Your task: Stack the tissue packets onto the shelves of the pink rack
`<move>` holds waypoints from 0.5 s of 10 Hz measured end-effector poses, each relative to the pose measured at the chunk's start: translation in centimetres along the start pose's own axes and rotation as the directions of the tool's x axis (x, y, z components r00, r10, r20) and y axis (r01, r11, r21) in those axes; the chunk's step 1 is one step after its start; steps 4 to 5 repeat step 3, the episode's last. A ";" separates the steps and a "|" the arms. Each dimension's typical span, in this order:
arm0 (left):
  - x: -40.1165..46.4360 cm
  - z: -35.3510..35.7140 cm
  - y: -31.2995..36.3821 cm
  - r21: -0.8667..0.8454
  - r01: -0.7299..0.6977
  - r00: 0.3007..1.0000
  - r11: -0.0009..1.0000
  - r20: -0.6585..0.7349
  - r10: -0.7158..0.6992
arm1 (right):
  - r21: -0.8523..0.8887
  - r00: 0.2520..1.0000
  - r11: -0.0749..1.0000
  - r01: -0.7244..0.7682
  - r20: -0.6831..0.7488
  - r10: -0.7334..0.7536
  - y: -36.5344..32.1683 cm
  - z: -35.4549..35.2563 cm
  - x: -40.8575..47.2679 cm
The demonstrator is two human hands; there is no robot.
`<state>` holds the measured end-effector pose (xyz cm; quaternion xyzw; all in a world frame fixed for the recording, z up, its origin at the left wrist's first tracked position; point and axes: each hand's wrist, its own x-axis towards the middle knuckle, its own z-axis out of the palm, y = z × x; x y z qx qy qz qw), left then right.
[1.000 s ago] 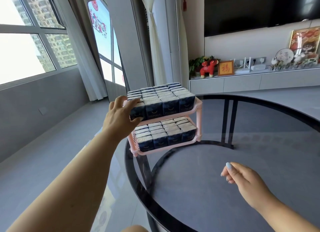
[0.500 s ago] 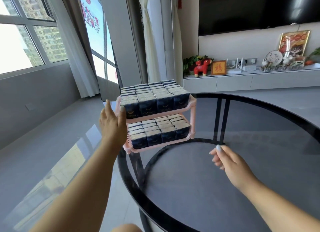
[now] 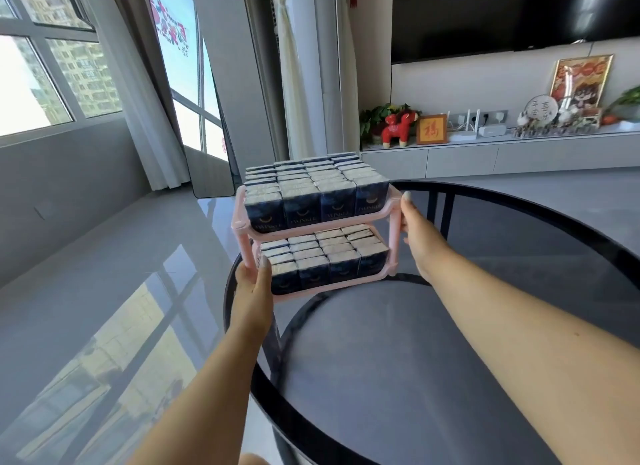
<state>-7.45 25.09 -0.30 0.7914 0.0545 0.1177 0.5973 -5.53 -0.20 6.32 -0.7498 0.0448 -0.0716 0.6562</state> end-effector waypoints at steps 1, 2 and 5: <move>-0.4 2.2 0.5 0.010 0.031 0.997 0.999 0.070 -0.032 | 0.040 0.986 0.999 0.022 -0.166 -0.015 1.0 -2.5 -0.6; -1.0 4.9 1.2 0.005 0.015 0.991 1.000 0.133 -0.016 | 0.124 0.951 0.992 -0.030 -0.301 0.066 2.5 -5.8 -0.5; -1.7 6.9 1.7 0.057 -0.002 0.987 0.998 0.158 -0.007 | -0.020 0.849 0.998 0.056 -0.526 -0.058 2.4 -8.4 -1.3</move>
